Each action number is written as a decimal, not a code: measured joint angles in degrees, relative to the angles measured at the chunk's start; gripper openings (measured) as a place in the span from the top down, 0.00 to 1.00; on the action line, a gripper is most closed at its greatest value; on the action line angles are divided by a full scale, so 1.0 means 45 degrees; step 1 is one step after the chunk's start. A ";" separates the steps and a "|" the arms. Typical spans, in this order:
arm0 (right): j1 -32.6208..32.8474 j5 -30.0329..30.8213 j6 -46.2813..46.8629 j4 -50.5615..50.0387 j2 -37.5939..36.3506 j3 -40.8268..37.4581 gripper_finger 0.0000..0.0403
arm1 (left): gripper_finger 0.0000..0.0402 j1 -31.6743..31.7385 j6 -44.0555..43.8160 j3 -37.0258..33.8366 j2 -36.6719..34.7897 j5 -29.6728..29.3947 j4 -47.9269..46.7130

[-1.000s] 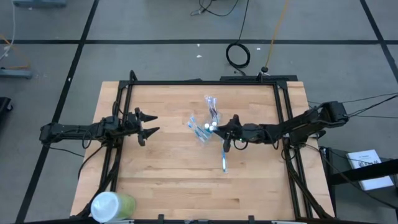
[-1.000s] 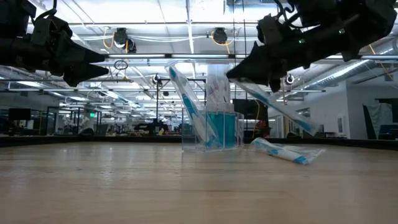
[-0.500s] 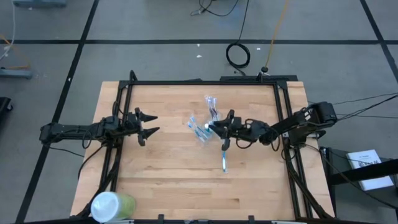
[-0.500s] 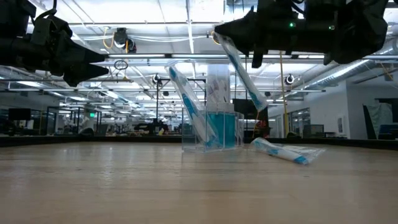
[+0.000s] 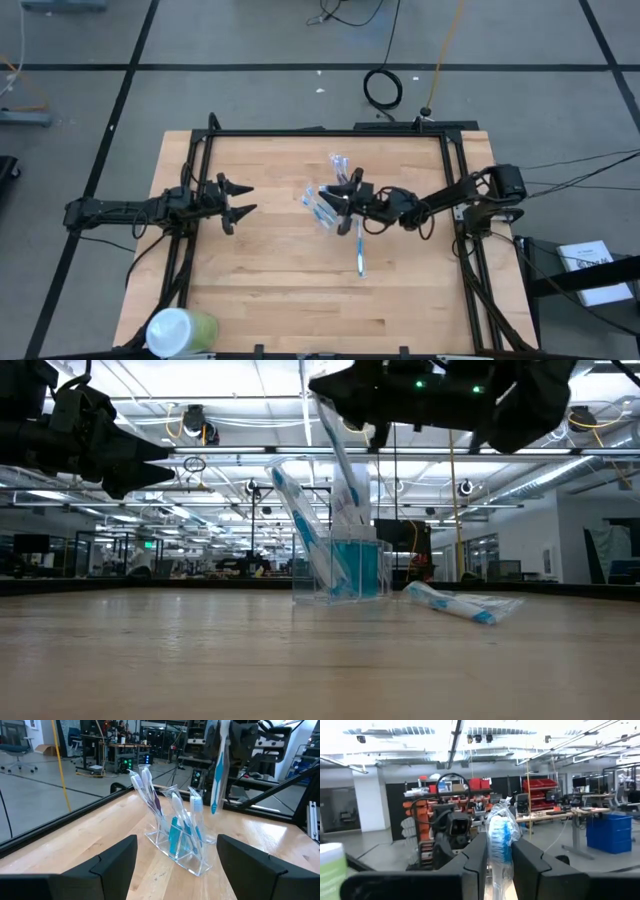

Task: Pick & Place toothbrushing station
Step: Put the blue toothbrush into the transparent organizer

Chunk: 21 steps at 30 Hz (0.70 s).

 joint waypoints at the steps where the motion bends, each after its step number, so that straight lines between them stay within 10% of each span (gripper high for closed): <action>1: -0.0052 0.0000 -0.0013 0.0003 0.0131 0.0205 0.85 | 0.30 0.0003 0.0000 0.0000 0.0000 0.0005 0.0006; 21: -0.0478 0.0024 0.1075 -0.0137 0.2654 0.1720 0.85 | 0.30 -0.0001 0.0000 0.0000 -0.0005 0.0005 0.0006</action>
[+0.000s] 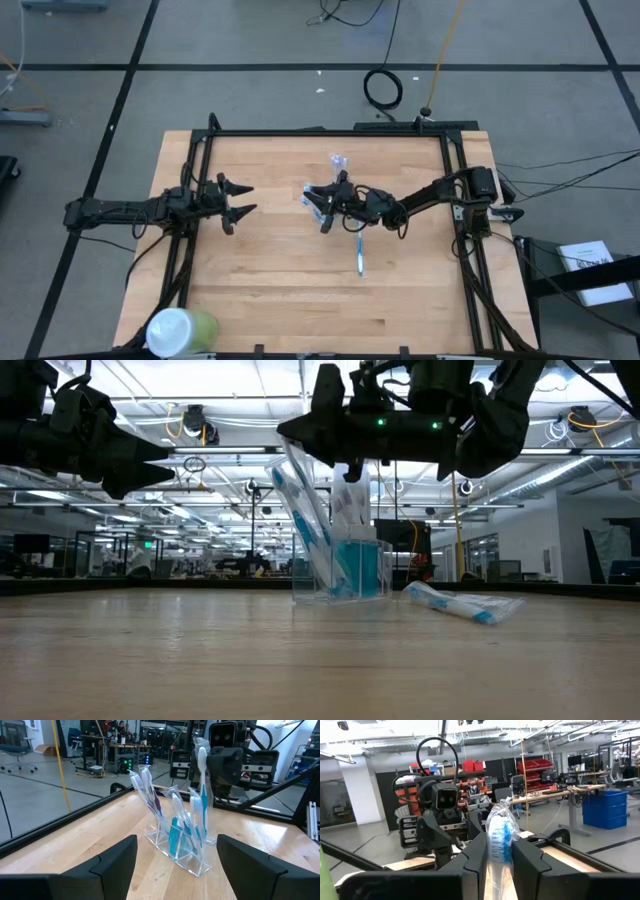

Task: Pick & Place toothbrushing station
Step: Put the blue toothbrush into the transparent organizer

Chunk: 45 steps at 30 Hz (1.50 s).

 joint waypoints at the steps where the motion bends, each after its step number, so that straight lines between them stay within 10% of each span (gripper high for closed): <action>1: 0.0002 -0.0002 0.0000 -0.0006 0.0025 0.0000 0.85 | 0.30 0.0000 0.0000 0.0000 0.0000 -0.0005 -0.0005; 45: 0.0022 0.0024 -0.0432 -0.2788 0.0028 -0.0010 0.85 | 0.30 0.0001 0.0000 0.0000 0.0004 -0.0005 0.0000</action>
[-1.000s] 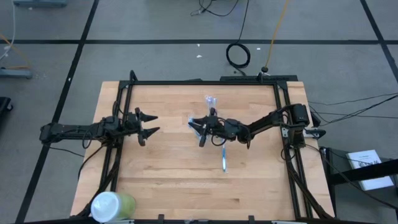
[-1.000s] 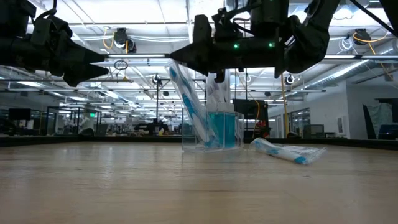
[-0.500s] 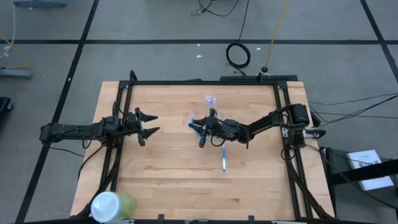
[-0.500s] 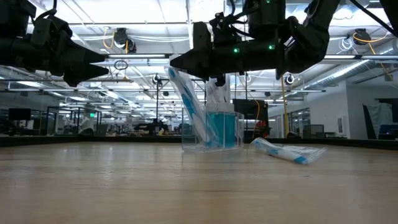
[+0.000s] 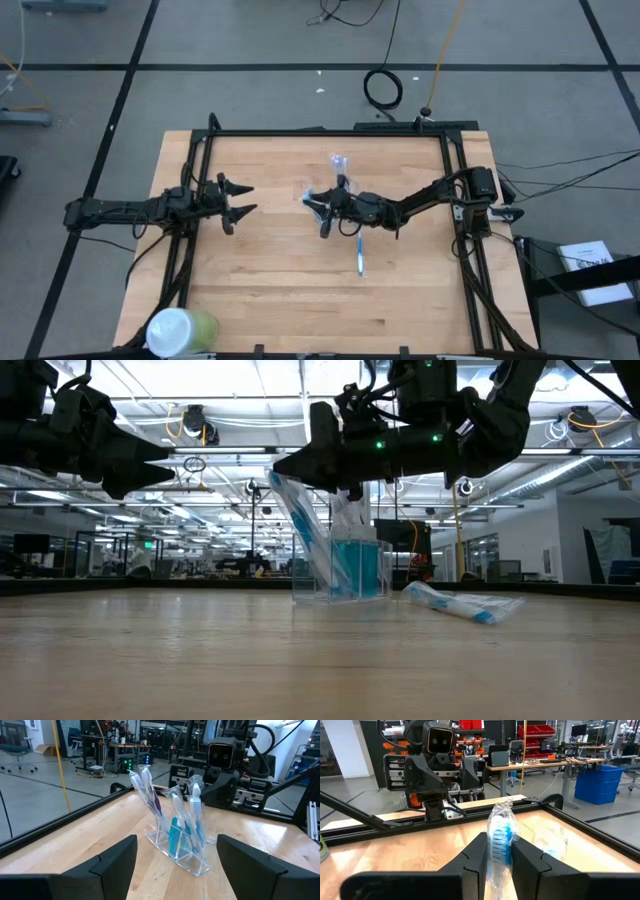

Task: Pick & Place toothbrushing station
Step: Put the blue toothbrush into the transparent organizer

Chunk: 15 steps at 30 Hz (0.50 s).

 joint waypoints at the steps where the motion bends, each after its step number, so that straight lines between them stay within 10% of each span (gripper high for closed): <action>1: 0.0000 0.0000 0.0000 -0.0049 0.0000 0.0005 0.85 | 0.30 0.0000 0.0000 0.0002 -0.0004 0.0000 0.0000; 15: 0.0000 0.0000 -0.0019 -0.0750 -0.0015 0.0000 0.85 | 0.30 -0.0001 0.0000 0.0000 0.0001 0.0000 0.0000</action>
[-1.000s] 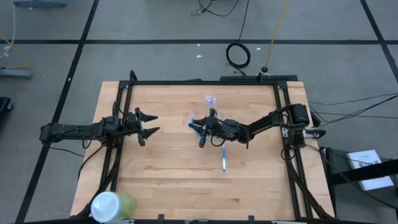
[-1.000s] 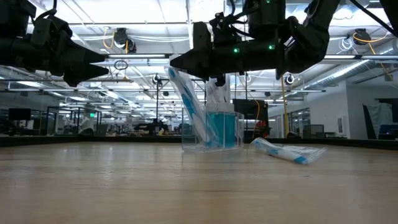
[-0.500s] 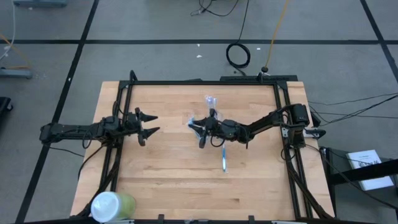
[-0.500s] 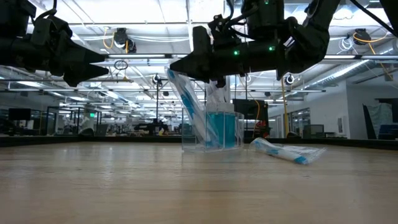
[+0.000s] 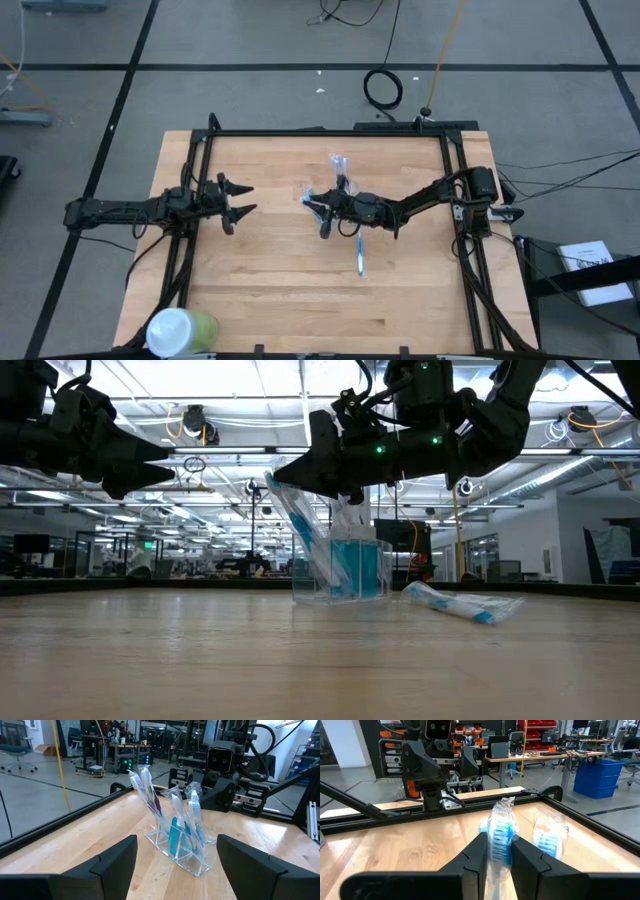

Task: Pick & Place toothbrushing station
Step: Put the blue toothbrush into the transparent organizer

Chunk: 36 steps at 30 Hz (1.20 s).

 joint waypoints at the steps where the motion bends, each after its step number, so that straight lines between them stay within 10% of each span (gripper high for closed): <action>1: 0.0000 0.0000 -0.0010 -0.0061 -0.0005 0.0000 0.85 | 0.30 0.0003 0.0000 0.0002 -0.0003 0.0000 0.0000; 36: 0.0175 -0.0005 0.0019 -0.0725 -0.0005 0.0004 0.85 | 0.30 0.0002 0.0000 0.0000 -0.0002 0.0000 0.0000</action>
